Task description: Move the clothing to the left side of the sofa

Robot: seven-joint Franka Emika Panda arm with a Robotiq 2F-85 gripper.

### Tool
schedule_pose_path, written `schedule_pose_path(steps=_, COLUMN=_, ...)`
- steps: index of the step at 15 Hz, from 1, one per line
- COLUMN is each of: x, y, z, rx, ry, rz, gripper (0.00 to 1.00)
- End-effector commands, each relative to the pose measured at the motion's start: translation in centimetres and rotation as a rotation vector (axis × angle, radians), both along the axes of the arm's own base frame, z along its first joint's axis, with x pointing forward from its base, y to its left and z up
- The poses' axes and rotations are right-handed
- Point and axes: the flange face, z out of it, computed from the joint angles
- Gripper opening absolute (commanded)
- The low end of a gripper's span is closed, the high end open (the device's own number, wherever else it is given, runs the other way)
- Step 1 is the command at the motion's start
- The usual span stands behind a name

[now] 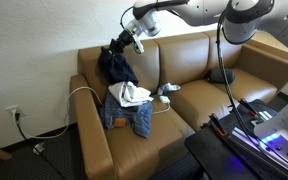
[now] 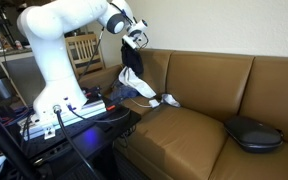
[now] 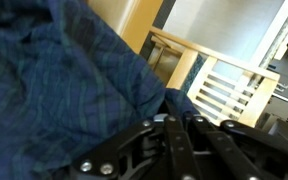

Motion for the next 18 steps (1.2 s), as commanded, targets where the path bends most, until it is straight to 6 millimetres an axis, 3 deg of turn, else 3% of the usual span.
schedule_pose_path(steps=1, x=-3.3, y=1.8, z=-6.1, rx=-0.112, ry=0.173, rz=0.005, gripper=0.41)
schedule_pose_path(steps=3, x=-6.1, y=1.9, z=-9.2, rx=-0.189, ry=0.223, rz=-0.022, gripper=0.55)
schedule_pose_path(steps=5, x=-7.3, y=0.7, z=-10.5, rx=-0.286, ry=0.223, rz=-0.065, gripper=0.7)
schedule_pose_path(steps=7, x=-7.8, y=-1.2, z=-10.6, rx=-0.37, ry=0.2, rz=-0.1, gripper=0.84)
schedule_pose_path(steps=9, x=-7.7, y=-3.6, z=-9.3, rx=-0.456, ry=0.177, rz=-0.148, gripper=0.97)
schedule_pose_path(steps=14, x=-8.4, y=-10.9, z=-5.3, rx=-0.666, ry=0.192, rz=-0.291, gripper=1.0)
schedule_pose_path(steps=18, x=-11.1, y=-18.7, z=-6.5, rx=-0.828, ry=0.242, rz=-0.431, gripper=1.0)
